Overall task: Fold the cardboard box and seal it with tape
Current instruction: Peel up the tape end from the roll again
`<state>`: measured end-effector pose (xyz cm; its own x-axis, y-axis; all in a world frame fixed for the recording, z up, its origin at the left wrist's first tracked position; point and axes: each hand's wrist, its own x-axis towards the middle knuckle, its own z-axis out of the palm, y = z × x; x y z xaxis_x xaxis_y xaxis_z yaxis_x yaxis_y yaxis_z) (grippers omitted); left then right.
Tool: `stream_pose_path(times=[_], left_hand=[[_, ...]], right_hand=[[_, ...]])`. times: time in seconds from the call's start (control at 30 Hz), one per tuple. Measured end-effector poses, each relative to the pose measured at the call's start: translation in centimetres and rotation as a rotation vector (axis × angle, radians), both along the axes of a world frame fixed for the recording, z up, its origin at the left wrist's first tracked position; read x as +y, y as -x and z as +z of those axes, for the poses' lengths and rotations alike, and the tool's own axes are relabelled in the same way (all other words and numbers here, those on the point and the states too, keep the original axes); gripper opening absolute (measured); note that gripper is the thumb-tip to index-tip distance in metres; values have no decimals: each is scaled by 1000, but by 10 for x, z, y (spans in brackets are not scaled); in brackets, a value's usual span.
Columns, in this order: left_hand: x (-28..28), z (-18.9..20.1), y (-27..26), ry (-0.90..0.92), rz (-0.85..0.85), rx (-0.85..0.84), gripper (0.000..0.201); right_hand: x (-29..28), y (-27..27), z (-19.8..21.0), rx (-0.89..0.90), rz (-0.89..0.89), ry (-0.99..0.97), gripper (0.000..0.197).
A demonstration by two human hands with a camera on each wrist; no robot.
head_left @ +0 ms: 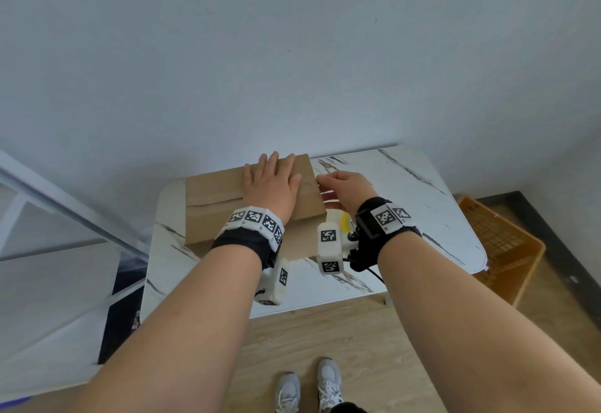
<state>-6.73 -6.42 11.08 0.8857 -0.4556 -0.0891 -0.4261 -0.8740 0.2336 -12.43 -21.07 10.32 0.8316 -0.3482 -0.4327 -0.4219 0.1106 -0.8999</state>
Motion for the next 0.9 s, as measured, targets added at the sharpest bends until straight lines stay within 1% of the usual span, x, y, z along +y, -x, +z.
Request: stream_pose_path(times=[0.03, 0.1, 0.17, 0.3, 0.33, 0.43, 0.53, 0.6, 0.63, 0.67, 0.73, 0.77, 0.8, 0.83, 0.9], left_hand=[[0, -1, 0, 1, 4, -4, 50], [0, -1, 0, 1, 2, -6, 50], [0, -2, 0, -2, -4, -8, 50], [-3, -4, 0, -8, 2, -17, 50], [-3, -5, 0, -8, 4, -19, 50], [-4, -6, -1, 4, 1, -23, 50], [-4, -4, -4, 22, 2, 7, 50], [-3, -2, -7, 51, -3, 29, 49], [-1, 0, -8, 94, -3, 36, 49], [2, 2, -10, 171, 5, 46, 47], [13, 8, -10, 372, 61, 60, 44], [21, 11, -11, 444, 98, 45, 44], [31, 14, -13, 471, 138, 19, 44], [42, 17, -15, 452, 182, -10, 45], [67, 20, -19, 346, 294, -81, 46]], right_hand=[[0, 0, -1, -7, -19, -14, 17], [2, -1, -3, 2, -43, -18, 11], [7, -3, -4, 12, -46, 49, 11], [18, -8, -11, 86, 5, 322, 13], [19, -8, -12, 117, 11, 351, 13], [21, -12, -11, 176, 46, 346, 20], [19, -13, -7, 206, 105, 411, 15], [16, -13, -6, 183, 71, 497, 7], [15, -13, -4, 160, 19, 540, 9], [15, -12, -3, 130, -38, 562, 16], [17, -13, 1, 65, -84, 521, 34], [19, -14, 4, 42, -78, 493, 40], [23, -14, 8, 28, -61, 475, 42], [26, -15, 11, 22, -36, 477, 39], [31, -16, 15, 36, 13, 516, 31]])
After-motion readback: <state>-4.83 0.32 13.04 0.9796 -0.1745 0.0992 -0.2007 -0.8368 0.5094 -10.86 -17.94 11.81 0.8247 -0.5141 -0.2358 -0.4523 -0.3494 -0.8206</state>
